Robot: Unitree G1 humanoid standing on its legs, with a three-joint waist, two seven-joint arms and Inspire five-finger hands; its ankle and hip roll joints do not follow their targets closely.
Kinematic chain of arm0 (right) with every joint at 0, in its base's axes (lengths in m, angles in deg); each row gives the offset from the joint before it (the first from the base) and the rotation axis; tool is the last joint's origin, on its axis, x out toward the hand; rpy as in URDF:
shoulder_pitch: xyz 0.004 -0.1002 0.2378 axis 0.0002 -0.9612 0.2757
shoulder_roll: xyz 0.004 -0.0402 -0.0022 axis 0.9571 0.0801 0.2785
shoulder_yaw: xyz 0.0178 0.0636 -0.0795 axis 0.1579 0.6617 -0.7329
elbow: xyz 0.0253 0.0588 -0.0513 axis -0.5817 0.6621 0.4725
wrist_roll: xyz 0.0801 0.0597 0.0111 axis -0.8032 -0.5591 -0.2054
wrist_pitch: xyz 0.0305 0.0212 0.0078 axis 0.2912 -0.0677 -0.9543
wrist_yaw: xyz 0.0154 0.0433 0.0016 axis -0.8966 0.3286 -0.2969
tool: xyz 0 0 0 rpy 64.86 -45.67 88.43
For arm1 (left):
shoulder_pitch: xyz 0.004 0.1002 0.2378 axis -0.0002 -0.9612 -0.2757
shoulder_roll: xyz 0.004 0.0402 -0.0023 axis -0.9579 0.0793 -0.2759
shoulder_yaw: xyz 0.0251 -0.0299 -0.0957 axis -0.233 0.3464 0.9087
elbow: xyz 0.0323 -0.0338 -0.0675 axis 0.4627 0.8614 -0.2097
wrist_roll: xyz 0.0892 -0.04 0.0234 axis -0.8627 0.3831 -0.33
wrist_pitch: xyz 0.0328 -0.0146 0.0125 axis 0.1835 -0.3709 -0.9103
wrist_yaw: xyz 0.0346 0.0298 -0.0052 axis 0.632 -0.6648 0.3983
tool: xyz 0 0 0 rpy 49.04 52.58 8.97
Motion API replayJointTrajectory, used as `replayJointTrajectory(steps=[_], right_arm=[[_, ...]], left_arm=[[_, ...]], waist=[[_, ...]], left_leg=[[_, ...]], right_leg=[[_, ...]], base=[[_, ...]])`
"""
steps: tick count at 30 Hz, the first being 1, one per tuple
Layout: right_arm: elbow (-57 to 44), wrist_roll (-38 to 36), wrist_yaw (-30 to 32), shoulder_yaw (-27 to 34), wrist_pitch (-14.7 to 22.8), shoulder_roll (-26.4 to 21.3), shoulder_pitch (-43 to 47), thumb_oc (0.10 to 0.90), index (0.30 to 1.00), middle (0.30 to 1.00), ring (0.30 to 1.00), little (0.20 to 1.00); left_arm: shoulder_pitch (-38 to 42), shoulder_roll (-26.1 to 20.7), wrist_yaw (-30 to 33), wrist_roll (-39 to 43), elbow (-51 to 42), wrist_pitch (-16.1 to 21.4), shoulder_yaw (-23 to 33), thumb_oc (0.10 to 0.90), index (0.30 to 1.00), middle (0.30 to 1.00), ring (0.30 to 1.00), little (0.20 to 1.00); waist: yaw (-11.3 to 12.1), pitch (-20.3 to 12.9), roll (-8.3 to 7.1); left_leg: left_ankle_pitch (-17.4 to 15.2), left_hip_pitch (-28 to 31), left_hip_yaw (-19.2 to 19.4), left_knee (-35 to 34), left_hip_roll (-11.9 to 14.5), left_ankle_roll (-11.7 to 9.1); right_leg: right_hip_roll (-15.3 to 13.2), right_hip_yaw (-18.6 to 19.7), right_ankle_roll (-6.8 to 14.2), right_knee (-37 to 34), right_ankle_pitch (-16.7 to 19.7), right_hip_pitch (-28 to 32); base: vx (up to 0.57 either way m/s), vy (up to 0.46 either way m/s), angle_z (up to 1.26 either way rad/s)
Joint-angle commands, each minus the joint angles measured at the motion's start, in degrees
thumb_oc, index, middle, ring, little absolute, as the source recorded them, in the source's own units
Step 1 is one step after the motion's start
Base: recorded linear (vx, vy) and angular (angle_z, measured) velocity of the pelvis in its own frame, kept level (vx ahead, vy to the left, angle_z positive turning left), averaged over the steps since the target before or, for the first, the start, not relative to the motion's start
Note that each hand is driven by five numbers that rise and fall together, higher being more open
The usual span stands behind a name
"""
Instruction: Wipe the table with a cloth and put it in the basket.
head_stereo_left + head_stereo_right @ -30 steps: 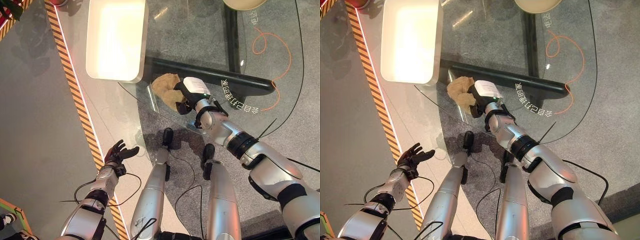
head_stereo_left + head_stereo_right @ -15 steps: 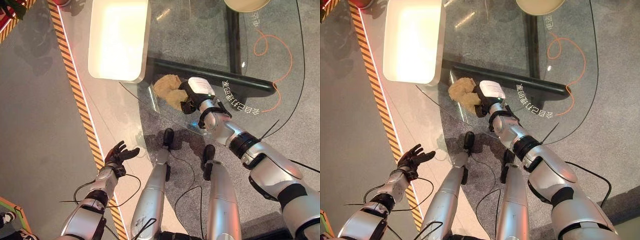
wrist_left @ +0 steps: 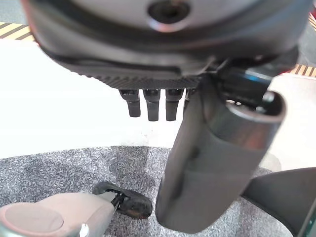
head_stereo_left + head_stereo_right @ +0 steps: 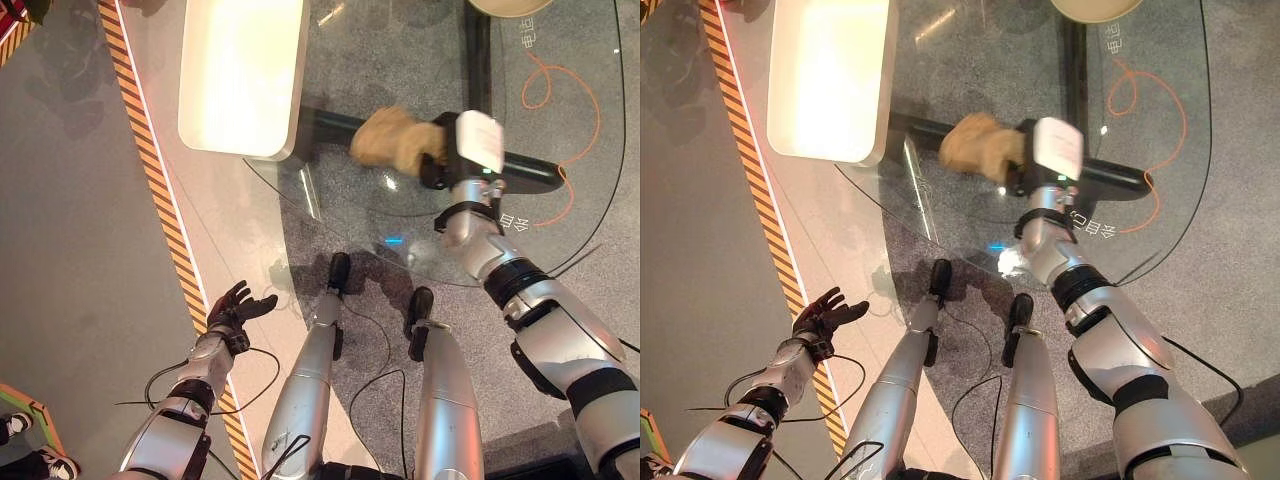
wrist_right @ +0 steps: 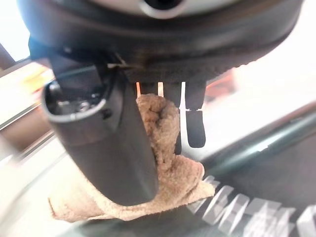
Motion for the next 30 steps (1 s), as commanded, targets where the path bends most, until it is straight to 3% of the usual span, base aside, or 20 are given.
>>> replayJointTrajectory(steps=[1, 17, 22, 30], right_arm=[[1.9, -2.9, 8.6, 2.9, 0.6, -7.8, 5.0, 0.100, 0.300, 0.300, 0.300, 0.200], [14.4, -23.9, 12.0, 16.9, 3.6, -13.9, -1.1, 0.100, 0.300, 0.300, 0.300, 0.200], [16.9, -29.5, 9.2, 20.1, 5.7, -14.4, -2.4, 0.100, 0.300, 0.300, 0.300, 0.200], [15.0, -31.3, 9.4, 18.6, 6.1, -13.9, -0.7, 0.100, 0.300, 0.300, 0.300, 0.200]], left_arm=[[0.3, -4.3, 1.1, 2.8, 1.7, 2.0, -1.2, 0.800, 0.900, 0.900, 0.900, 0.900], [1.6, -7.7, 0.2, 3.5, 3.1, 0.0, 0.6, 0.800, 0.900, 0.900, 0.900, 0.900], [2.9, -8.6, -0.6, 3.3, 4.6, -0.6, 0.9, 0.800, 0.900, 0.900, 0.900, 0.900], [3.7, -9.5, -1.6, 4.0, 5.9, -0.7, 0.9, 0.800, 0.900, 0.900, 0.900, 0.900]], waist=[[-2.2, -0.9, -1.18], [-3.8, -0.9, -2.40], [-4.1, -0.9, -2.74], [-4.4, -0.9, -3.01]], left_leg=[[-11.2, -0.7, 2.4, 11.4, -1.8, 4.6], [-12.6, -2.0, 2.3, 13.1, -0.9, 4.9], [-12.8, -2.0, 2.1, 13.2, -0.5, 4.7], [-12.6, -1.9, 2.2, 12.5, -0.2, 4.3]], right_leg=[[-2.1, -0.9, 3.8, -13.4, 10.2, 2.6], [-1.4, 0.2, 4.1, -13.1, 10.1, 1.5], [-1.3, 0.4, 4.4, -13.0, 10.1, 1.4], [-1.2, 0.6, 4.5, -13.8, 10.4, 1.4]], base=[[0.00, 0.000, 0.00], [0.00, 0.000, 0.00], [0.00, -0.005, -0.01], [0.00, 0.001, 0.00]])
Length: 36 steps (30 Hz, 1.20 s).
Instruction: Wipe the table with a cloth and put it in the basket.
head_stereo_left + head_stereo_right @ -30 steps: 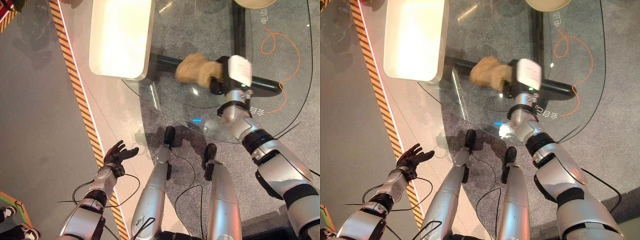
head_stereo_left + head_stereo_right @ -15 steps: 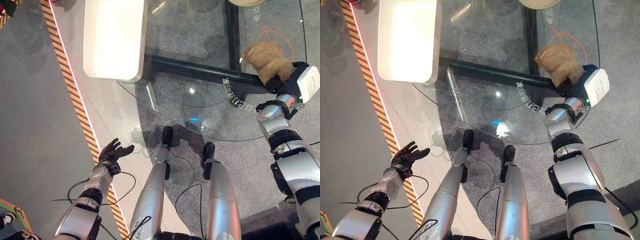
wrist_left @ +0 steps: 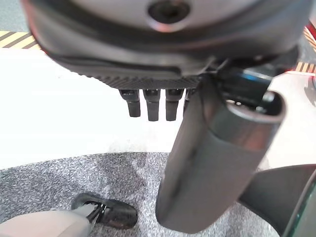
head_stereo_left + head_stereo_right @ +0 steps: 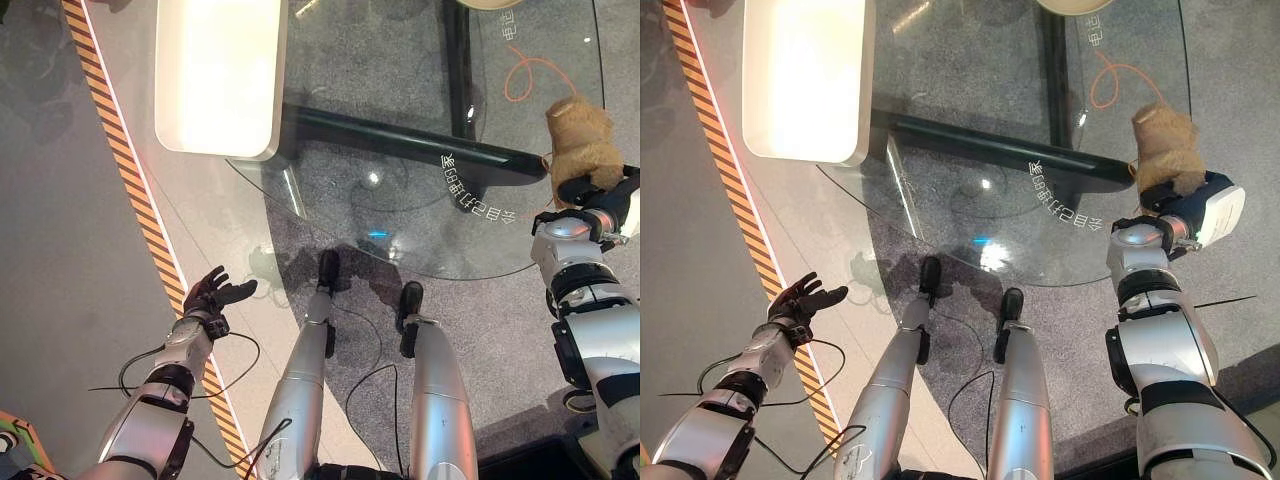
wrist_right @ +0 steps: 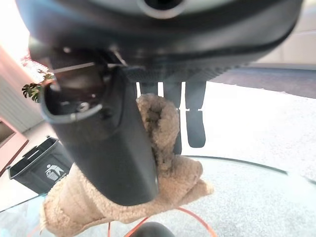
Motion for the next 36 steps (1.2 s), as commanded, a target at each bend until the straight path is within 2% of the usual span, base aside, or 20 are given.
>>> replayJointTrajectory(steps=[1, 3, 8, 17, 23, 36], right_arm=[[0.0, -2.0, 4.7, -0.4, 2.3, -8.0, -0.1, 0.100, 0.300, 0.300, 0.300, 0.200], [0.0, -2.2, 4.5, -0.3, 2.9, -7.8, 0.1, 0.100, 0.300, 0.300, 0.300, 0.200], [-1.7, 0.4, 1.4, -2.0, 7.3, -6.3, 1.9, 0.100, 0.300, 0.300, 0.300, 0.200], [-10.1, 7.9, 0.3, -7.7, 6.9, -4.0, 4.7, 0.100, 0.300, 0.300, 0.300, 0.200], [-16.7, 14.8, -2.5, -13.8, 4.1, -1.6, 7.3, 0.100, 0.300, 0.300, 0.300, 0.200], [-26.0, 22.6, -7.7, -22.6, -3.5, 3.7, 9.1, 0.100, 0.300, 0.300, 0.300, 0.200]], left_arm=[[-0.1, -3.4, -0.1, 2.0, 4.7, 1.4, 0.9, 0.800, 0.900, 0.900, 0.900, 0.900], [-0.1, -3.3, -0.1, 1.9, 4.9, 1.5, 0.9, 0.800, 0.900, 0.900, 0.900, 0.900], [0.3, -3.4, -0.5, 2.0, 5.6, 1.7, 0.8, 0.800, 0.900, 0.900, 0.900, 0.900], [-0.2, -2.5, 0.0, 1.8, 4.4, 2.3, 0.5, 0.800, 0.900, 0.900, 0.900, 0.900], [-0.9, -1.5, 0.5, 1.0, 3.3, 2.7, 0.4, 0.800, 0.900, 0.900, 0.900, 0.900], [-1.6, 1.0, 1.7, -0.1, 1.3, 3.3, -0.5, 0.800, 0.900, 0.900, 0.900, 0.900]], waist=[[-0.8, -1.3, -1.12], [-0.8, -1.3, -1.14], [-0.5, -1.3, -1.18], [-0.2, -1.3, -1.22], [0.4, -1.3, -1.03], [1.6, -1.3, 0.01]], left_leg=[[-11.8, -0.1, 2.1, 10.2, 0.1, 3.1], [-11.8, 0.0, 2.1, 10.0, 0.1, 3.0], [-11.6, 0.5, 2.1, 9.2, 0.1, 2.8], [-11.4, 0.6, 2.1, 8.6, -0.3, 2.6], [-11.1, 1.0, 2.1, 8.2, -0.8, 2.6], [-10.3, 2.0, 2.4, 7.1, -1.8, 2.6]], right_leg=[[-1.2, 0.3, 3.3, -11.9, 8.8, 1.3], [-1.2, 0.3, 3.3, -11.9, 8.7, 1.4], [-1.3, 0.0, 3.3, -12.5, 8.7, 1.9], [-1.3, -0.1, 3.1, -13.0, 8.6, 2.1], [-1.5, -0.6, 2.8, -13.3, 8.4, 2.6], [-2.0, -1.6, 2.0, -13.9, 8.1, 3.7]], base=[[0.00, 0.000, 0.00], [0.00, 0.000, 0.00], [0.00, 0.000, 0.00], [0.00, 0.000, 0.00], [0.00, 0.000, 0.00], [0.00, 0.002, 0.01]])
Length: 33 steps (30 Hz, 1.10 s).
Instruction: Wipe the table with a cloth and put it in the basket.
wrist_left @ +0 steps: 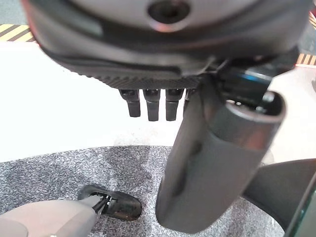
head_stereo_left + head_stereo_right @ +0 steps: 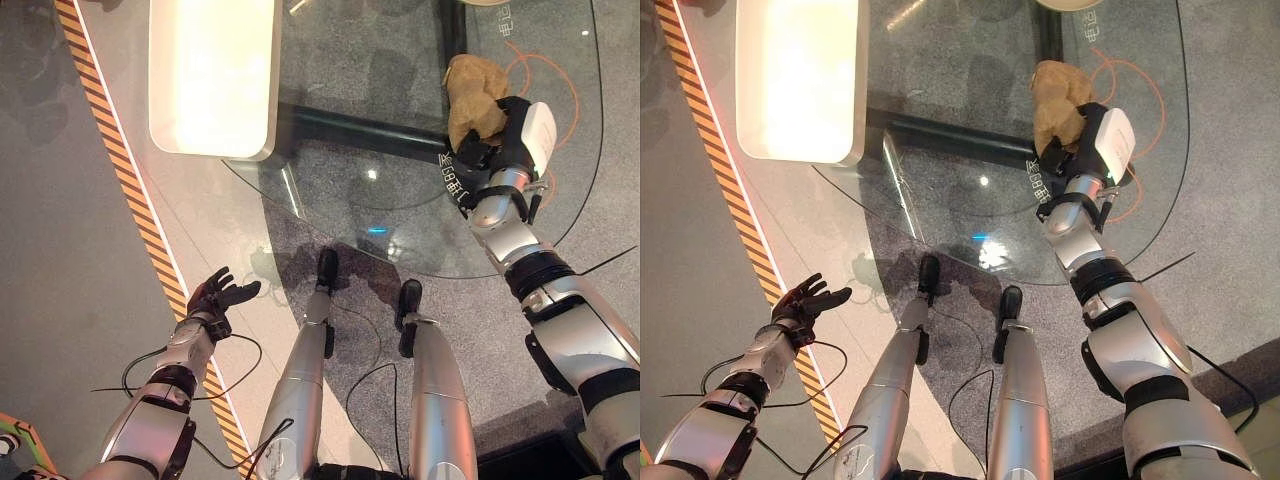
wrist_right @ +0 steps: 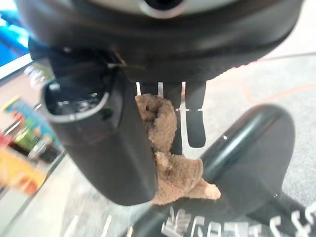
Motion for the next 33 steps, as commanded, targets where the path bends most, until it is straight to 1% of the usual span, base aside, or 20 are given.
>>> replayJointTrajectory(steps=[1, 5, 10, 14, 17, 18, 21, 26, 32, 33], right_arm=[[-5.6, 6.7, -0.7, -4.0, 2.1, -2.3, 8.0, 0.100, 0.300, 0.300, 0.300, 0.200], [-6.6, 9.1, -3.5, -6.4, 2.0, -1.1, 8.4, 0.100, 0.300, 0.300, 0.300, 0.200], [-8.5, 11.4, -6.4, -8.3, 2.8, 0.4, 8.0, 0.100, 0.300, 0.300, 0.300, 0.200], [-11.3, 13.4, -9.8, -10.3, 3.8, 1.6, 7.8, 0.100, 0.300, 0.300, 0.300, 0.200], [-12.7, 14.1, -11.1, -11.1, 3.8, 2.1, 7.4, 0.100, 0.300, 0.300, 0.300, 0.200], [-14.7, 14.7, -13.2, -12.0, 4.1, 2.7, 6.9, 0.100, 0.300, 0.300, 0.300, 0.200], [-15.8, 15.1, -14.6, -12.6, 4.6, 3.1, 6.7, 0.100, 0.300, 0.300, 0.300, 0.200], [-20.7, 16.7, -19.5, -14.1, 6.0, 4.4, 4.8, 0.100, 0.300, 0.300, 0.300, 0.200], [-24.0, 17.3, -22.6, -15.3, 6.4, 5.2, 3.4, 0.100, 0.300, 0.300, 0.300, 0.200], [-25.0, 18.4, -23.2, -15.5, 6.9, 5.4, 2.9, 0.100, 0.300, 0.300, 0.300, 0.200]], left_arm=[[-1.1, -0.1, 2.1, -0.2, 1.3, 2.8, -0.6, 0.800, 0.900, 0.900, 0.900, 0.900], [-1.3, 0.3, 2.2, -0.5, 0.9, 2.7, -0.8, 0.800, 0.900, 0.900, 0.900, 0.900], [-1.2, 0.7, 2.4, -0.8, 0.5, 2.5, -1.0, 0.800, 0.900, 0.900, 0.900, 0.900], [-1.1, 1.3, 2.7, -1.1, 0.3, 2.5, -1.1, 0.800, 0.900, 0.900, 0.900, 0.900], [-1.2, 1.5, 2.9, -1.3, 0.1, 2.4, -1.1, 0.800, 0.900, 0.900, 0.900, 0.900], [-1.4, 1.7, 3.2, -1.5, -0.3, 2.2, -1.0, 0.800, 0.900, 0.900, 0.900, 0.900], [-1.4, 1.8, 3.2, -1.6, -0.3, 2.2, -0.9, 0.800, 0.900, 0.900, 0.900, 0.900], [-1.8, 2.5, 3.4, -1.9, -0.5, 2.6, -0.7, 0.800, 0.900, 0.900, 0.900, 0.900], [-1.6, 2.4, 3.2, -1.9, -0.3, 2.5, -0.5, 0.800, 0.900, 0.900, 0.900, 0.900], [-1.6, 2.4, 3.2, -1.8, -0.3, 2.4, -0.3, 0.800, 0.900, 0.900, 0.900, 0.900]], waist=[[0.8, -1.3, 0.00], [1.2, -1.3, 0.31], [1.5, -1.3, 0.54], [1.5, -1.3, 0.77], [1.6, -1.3, 0.79], [1.6, -1.3, 0.89], [1.6, -1.3, 0.92], [1.4, -1.3, 0.91], [1.2, -1.3, 0.86], [1.1, -1.3, 0.85]], left_leg=[[-10.6, 1.7, 2.3, 8.5, -2.0, 2.7], [-10.4, 1.9, 2.2, 8.4, -2.3, 2.7], [-10.1, 2.2, 2.1, 8.1, -2.5, 2.7], [-9.8, 2.3, 2.1, 7.9, -2.7, 2.6], [-9.8, 2.2, 2.1, 7.9, -2.7, 2.6], [-9.6, 2.4, 2.0, 7.8, -2.8, 2.5], [-9.5, 2.5, 2.0, 7.6, -2.8, 2.5], [-9.3, 2.5, 1.9, 7.3, -2.9, 2.4], [-9.0, 2.7, 2.0, 7.0, -2.9, 2.3], [-8.9, 2.8, 2.0, 6.9, -2.9, 2.3]], right_leg=[[-2.2, -1.5, 2.1, -13.4, 7.8, 3.8], [-2.3, -1.8, 2.0, -13.4, 7.8, 4.1], [-2.4, -1.9, 2.0, -13.4, 7.8, 4.4], [-2.5, -1.9, 2.0, -13.4, 7.8, 4.3], [-2.6, -2.0, 2.0, -13.3, 7.8, 4.3], [-2.6, -1.9, 2.0, -13.3, 7.8, 4.4], [-2.6, -1.9, 2.0, -13.5, 7.8, 4.5], [-2.6, -1.7, 2.0, -13.5, 7.8, 4.4], [-2.6, -1.6, 2.1, -13.6, 8.0, 4.4], [-2.6, -1.5, 2.1, -13.6, 8.0, 4.4]], base=[[0.00, 0.000, 0.00], [0.00, 0.000, 0.00], [0.00, 0.000, 0.00], [0.00, 0.000, 0.00], [0.00, 0.000, 0.00], [0.00, 0.000, 0.00], [0.00, 0.000, 0.00], [0.00, 0.000, 0.00], [0.00, 0.000, 0.00], [0.00, 0.000, 0.00]])
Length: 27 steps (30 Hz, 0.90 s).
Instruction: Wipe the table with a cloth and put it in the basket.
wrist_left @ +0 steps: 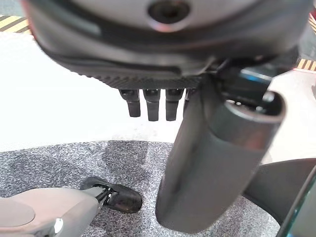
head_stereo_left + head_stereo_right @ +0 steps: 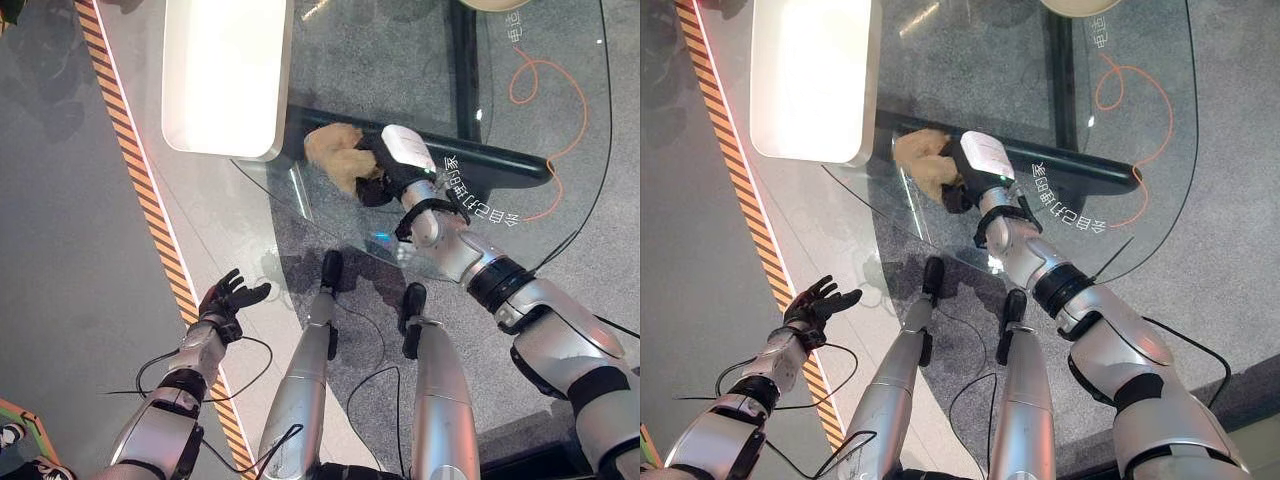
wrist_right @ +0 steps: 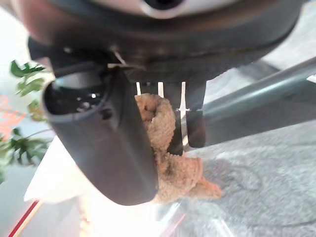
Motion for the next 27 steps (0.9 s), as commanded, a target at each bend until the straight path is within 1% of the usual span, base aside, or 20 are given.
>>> replayJointTrajectory(steps=[1, 6, 13, 18, 21, 27], right_arm=[[-8.5, 4.1, -0.9, -0.4, 7.8, 2.8, 3.5, 0.100, 0.300, 0.300, 0.300, 0.200], [-10.1, 4.6, -1.9, -1.4, 7.9, 2.9, 2.8, 0.100, 0.300, 0.300, 0.300, 0.200], [-11.7, 4.1, -3.3, -1.5, 9.3, 3.0, 1.5, 0.100, 0.300, 0.300, 0.300, 0.200], [-12.8, 3.7, -3.9, -1.9, 9.5, 2.9, 1.2, 0.100, 0.300, 0.300, 0.300, 0.200], [-12.9, 3.6, -2.9, -1.8, 8.2, 3.0, 1.0, 0.100, 0.300, 0.300, 0.300, 0.200], [-11.0, 2.6, 0.6, -0.4, 7.7, 3.1, 0.5, 0.100, 0.300, 0.300, 0.300, 0.200]], left_arm=[[-0.2, -0.5, 1.8, -1.5, 2.0, 2.4, -0.3, 0.800, 0.900, 0.900, 0.900, 0.900], [0.0, -0.5, 1.8, -1.6, 2.2, 2.3, -0.1, 0.800, 0.900, 0.900, 0.900, 0.900], [-0.1, -1.0, 1.1, -1.7, 2.9, 2.6, 0.3, 0.800, 0.900, 0.900, 0.900, 0.900], [0.6, -1.3, 1.2, -1.6, 3.2, 2.4, 0.3, 0.800, 0.900, 0.900, 0.900, 0.900], [1.0, -1.5, 1.3, -1.2, 3.4, 2.3, 0.3, 0.800, 0.900, 0.900, 0.900, 0.900], [1.5, -1.6, 1.1, -1.2, 3.8, 2.9, 0.5, 0.800, 0.900, 0.900, 0.900, 0.900]], waist=[[-0.4, -1.1, 0.06], [-0.5, -1.1, -0.05], [-0.6, -1.1, -0.32], [-0.8, -1.1, -0.46], [-0.8, -1.1, -0.52], [-0.9, -1.1, -0.50]], left_leg=[[-9.3, 1.4, 2.0, 8.1, -2.9, 2.8], [-9.1, 1.3, 2.0, 8.1, -2.8, 2.8], [-9.0, 1.3, 2.0, 8.1, -2.7, 2.7], [-9.0, 1.1, 2.0, 8.1, -2.6, 2.7], [-8.9, 1.2, 1.9, 8.1, -2.6, 2.6], [-8.9, 1.0, 2.0, 8.2, -2.6, 2.7]], right_leg=[[-2.6, -1.5, 3.1, -15.4, 9.1, 4.5], [-2.7, -1.5, 3.1, -15.5, 9.2, 4.5], [-2.7, -1.4, 3.3, -15.6, 9.4, 4.5], [-2.7, -1.3, 3.4, -15.4, 9.5, 4.3], [-2.7, -1.3, 3.5, -15.5, 9.6, 4.4], [-2.8, -1.4, 3.4, -15.4, 9.7, 4.3]], base=[[0.00, 0.000, 0.00], [0.00, 0.000, 0.00], [0.00, 0.000, 0.00], [0.00, 0.000, 0.00], [0.00, 0.000, 0.00], [0.00, 0.000, 0.00]])
